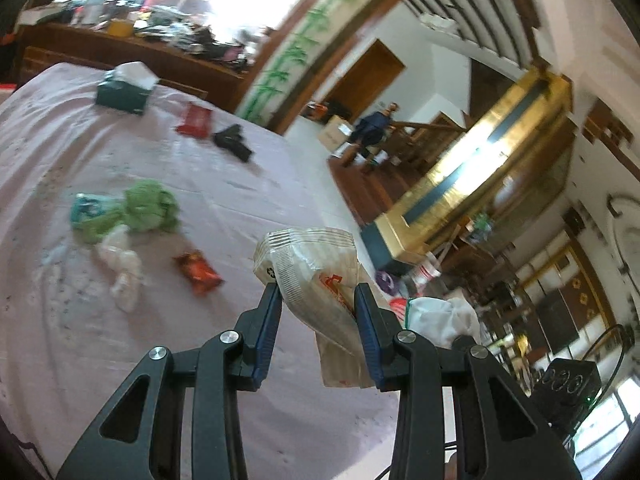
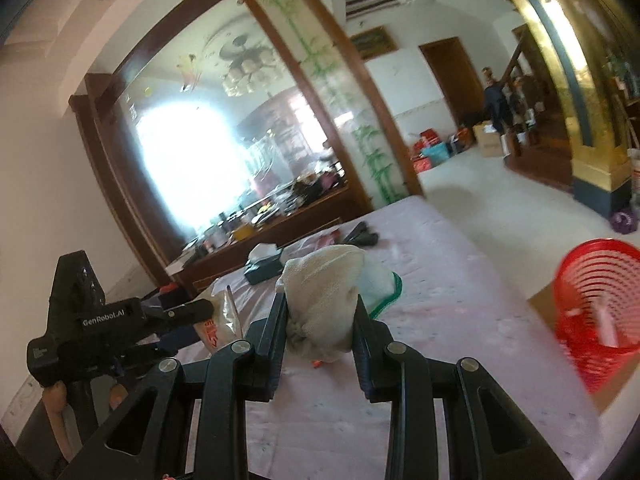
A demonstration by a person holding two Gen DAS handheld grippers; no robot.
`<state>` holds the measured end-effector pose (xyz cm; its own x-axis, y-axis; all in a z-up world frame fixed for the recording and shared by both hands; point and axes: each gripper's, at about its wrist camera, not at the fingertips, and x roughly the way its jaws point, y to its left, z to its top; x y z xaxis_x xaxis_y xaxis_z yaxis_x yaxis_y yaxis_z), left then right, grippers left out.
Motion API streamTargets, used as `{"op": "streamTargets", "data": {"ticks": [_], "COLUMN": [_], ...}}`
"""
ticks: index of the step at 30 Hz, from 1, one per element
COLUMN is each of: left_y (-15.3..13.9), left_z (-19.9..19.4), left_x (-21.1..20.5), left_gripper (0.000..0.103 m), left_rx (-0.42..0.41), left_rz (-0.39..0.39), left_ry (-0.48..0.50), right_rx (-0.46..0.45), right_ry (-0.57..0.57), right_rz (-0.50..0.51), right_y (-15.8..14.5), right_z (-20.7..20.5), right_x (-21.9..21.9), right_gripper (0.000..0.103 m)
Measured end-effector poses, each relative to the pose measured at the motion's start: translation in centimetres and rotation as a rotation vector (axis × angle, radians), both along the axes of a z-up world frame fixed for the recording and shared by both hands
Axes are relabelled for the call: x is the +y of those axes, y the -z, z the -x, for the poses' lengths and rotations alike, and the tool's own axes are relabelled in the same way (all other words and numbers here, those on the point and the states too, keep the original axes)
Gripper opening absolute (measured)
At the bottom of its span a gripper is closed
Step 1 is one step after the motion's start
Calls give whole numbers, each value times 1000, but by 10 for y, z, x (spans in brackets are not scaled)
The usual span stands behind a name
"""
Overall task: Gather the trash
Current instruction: 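Carry the plastic bag with the left tool while the right tool carries the cloth bag toward the basket, then lower the clear bag into the basket with the left tool while the right tool lowers the cloth bag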
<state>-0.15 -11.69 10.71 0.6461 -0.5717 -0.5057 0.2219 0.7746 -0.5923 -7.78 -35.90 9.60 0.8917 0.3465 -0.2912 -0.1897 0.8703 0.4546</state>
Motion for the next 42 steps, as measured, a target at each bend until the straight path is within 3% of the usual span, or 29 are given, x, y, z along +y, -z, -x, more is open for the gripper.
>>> {"op": "streamTargets", "data": {"ticks": [10, 15, 29, 42], "left_y": [-12, -18, -40, -38], "left_z": [16, 21, 33, 20], "left_x": [-56, -82, -152, -233], "left_gripper": [36, 36, 36, 36], "left_rx": [-30, -45, -116, -182], "left_rz": [4, -4, -82, -196], "left_ry": [126, 183, 275, 373], "right_rx": [-46, -44, -22, 5], "right_ry": [179, 266, 356, 426], "right_rz": [44, 55, 50, 21], "right_y": [-19, -22, -20, -11], "right_z": [66, 80, 96, 96], "right_x": [-71, -103, -144, -177], "right_gripper": [32, 32, 32, 32]}}
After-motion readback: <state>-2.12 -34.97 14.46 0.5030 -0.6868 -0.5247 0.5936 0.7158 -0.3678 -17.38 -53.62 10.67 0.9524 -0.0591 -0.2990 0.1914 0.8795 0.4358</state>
